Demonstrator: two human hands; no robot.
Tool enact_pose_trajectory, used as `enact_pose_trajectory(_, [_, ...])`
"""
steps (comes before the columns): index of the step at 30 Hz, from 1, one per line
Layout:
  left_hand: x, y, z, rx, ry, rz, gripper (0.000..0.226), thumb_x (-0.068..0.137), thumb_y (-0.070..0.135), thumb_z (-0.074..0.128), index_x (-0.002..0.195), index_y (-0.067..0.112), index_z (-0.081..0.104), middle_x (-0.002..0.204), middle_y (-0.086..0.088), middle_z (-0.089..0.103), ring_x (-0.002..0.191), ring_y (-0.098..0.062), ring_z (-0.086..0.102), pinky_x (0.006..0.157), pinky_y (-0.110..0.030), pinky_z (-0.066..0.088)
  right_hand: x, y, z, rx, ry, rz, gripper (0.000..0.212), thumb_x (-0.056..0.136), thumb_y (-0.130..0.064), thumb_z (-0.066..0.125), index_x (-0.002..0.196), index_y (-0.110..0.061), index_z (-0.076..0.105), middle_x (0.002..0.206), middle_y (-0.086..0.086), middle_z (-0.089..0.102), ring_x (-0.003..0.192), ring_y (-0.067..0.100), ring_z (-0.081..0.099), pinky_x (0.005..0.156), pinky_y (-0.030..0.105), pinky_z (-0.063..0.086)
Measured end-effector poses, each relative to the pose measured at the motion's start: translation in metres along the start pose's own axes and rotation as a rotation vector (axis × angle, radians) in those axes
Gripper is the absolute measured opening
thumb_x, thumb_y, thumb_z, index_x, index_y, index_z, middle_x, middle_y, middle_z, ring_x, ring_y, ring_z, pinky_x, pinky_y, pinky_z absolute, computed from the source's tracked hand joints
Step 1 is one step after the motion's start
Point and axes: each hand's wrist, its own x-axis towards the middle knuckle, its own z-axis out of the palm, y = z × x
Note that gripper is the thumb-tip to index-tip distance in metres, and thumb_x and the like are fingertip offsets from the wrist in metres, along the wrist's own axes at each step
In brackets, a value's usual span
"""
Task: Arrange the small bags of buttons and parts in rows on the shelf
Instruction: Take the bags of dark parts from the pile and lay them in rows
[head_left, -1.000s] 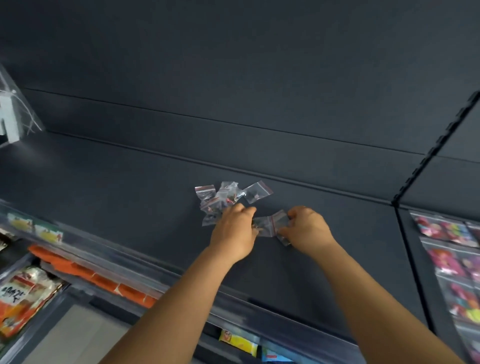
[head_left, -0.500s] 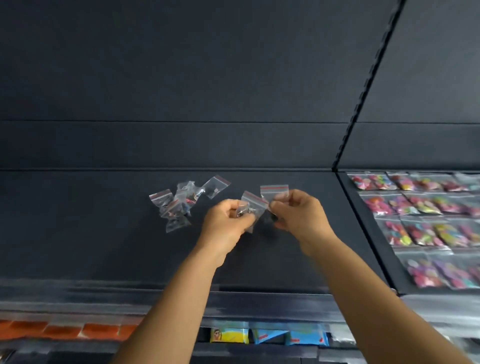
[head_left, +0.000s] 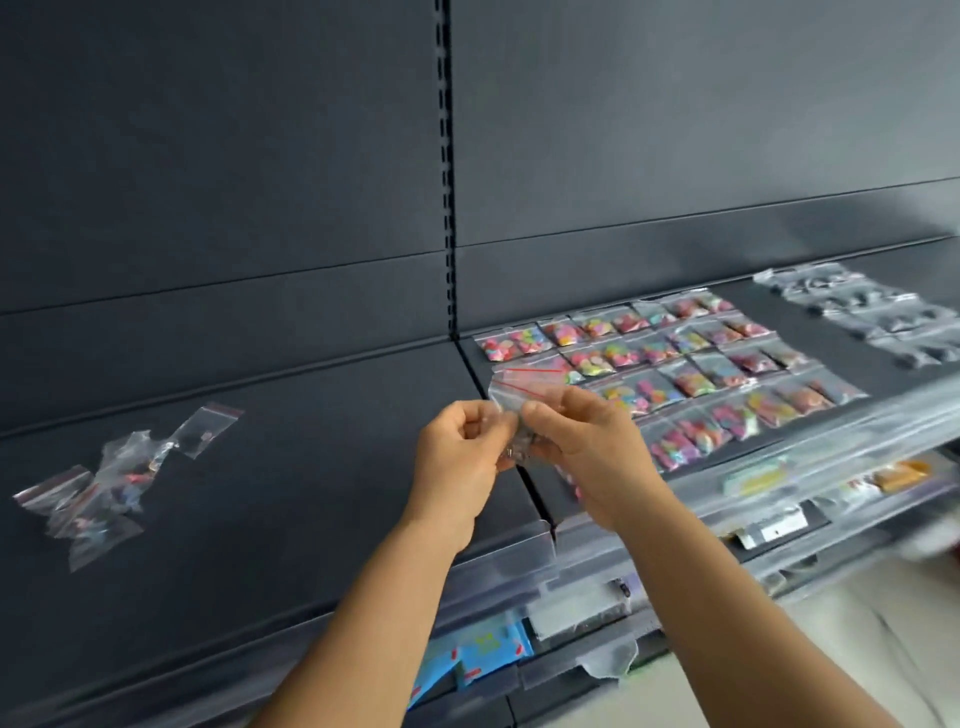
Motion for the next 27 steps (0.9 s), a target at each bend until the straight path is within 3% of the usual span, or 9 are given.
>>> enact_pose_trajectory(4, [-0.006,-0.001,0.061,0.061,-0.132,0.029,0.006,0.088,0.022,0.064,0.086,0.017,0.069,0.074,0.006,0.070,0.064,-0.006,0.065,0.058,-0.019,0.053,-0.004,-0.011,-0.065,0.037,0.143,-0.016,0.019,0.087,-0.013,0.065,0.070,-0.017,0.073,0.067,0.002,0.070,0.062,0.013,0.065,0.057,0.023,0.052])
enact_pose_trajectory(8, [-0.013,-0.003,0.127,0.076,-0.197,0.031,0.005,0.088,0.020,0.065,0.089,0.017,0.069,0.075,0.005,0.072,0.059,-0.006,0.064,0.053,-0.019,0.051,-0.008,-0.022,-0.136,0.074,0.231,-0.043,0.018,0.086,-0.015,0.066,0.070,-0.017,0.073,0.067,0.002,0.067,0.066,0.017,0.061,0.062,0.030,0.053])
enact_pose_trajectory(12, [-0.016,-0.009,0.198,0.162,-0.312,0.042,0.000,0.085,0.018,0.068,0.085,0.018,0.068,0.067,0.007,0.068,0.057,-0.004,0.061,0.052,-0.015,0.048,-0.010,-0.035,-0.209,0.073,0.315,-0.078,0.023,0.087,-0.011,0.064,0.066,-0.018,0.072,0.063,0.000,0.066,0.059,0.012,0.060,0.053,0.023,0.050])
enact_pose_trajectory(14, [-0.018,-0.012,0.233,0.208,-0.365,0.062,0.006,0.084,0.015,0.069,0.083,0.021,0.068,0.068,0.007,0.069,0.059,-0.004,0.063,0.055,-0.015,0.050,-0.010,-0.042,-0.245,0.065,0.338,-0.077,0.022,0.086,-0.010,0.065,0.066,-0.017,0.072,0.064,0.002,0.066,0.062,0.016,0.060,0.059,0.028,0.053])
enact_pose_trajectory(18, [-0.018,-0.018,0.296,0.250,-0.373,0.120,0.005,0.084,0.018,0.069,0.080,0.019,0.071,0.064,0.009,0.069,0.058,-0.005,0.061,0.056,-0.016,0.051,-0.008,-0.052,-0.308,0.042,0.383,-0.080,0.013,0.085,-0.016,0.067,0.073,-0.015,0.073,0.072,0.009,0.067,0.070,0.021,0.061,0.073,0.038,0.056])
enact_pose_trajectory(22, [-0.013,-0.027,0.349,0.291,-0.344,0.142,0.015,0.087,0.023,0.066,0.074,0.015,0.071,0.059,0.005,0.063,0.056,-0.007,0.053,0.057,-0.023,0.047,-0.005,-0.058,-0.363,-0.007,0.426,-0.079,0.013,0.084,-0.021,0.068,0.074,-0.018,0.074,0.071,0.005,0.068,0.069,0.018,0.060,0.072,0.035,0.054])
enact_pose_trajectory(27, [0.002,-0.034,0.411,0.265,-0.378,0.140,0.005,0.087,0.022,0.065,0.084,0.023,0.069,0.070,0.006,0.067,0.062,-0.005,0.059,0.066,-0.026,0.051,0.007,-0.063,-0.417,-0.031,0.495,-0.094,0.018,0.083,-0.023,0.069,0.066,-0.026,0.074,0.065,-0.002,0.068,0.064,0.012,0.060,0.062,0.026,0.051])
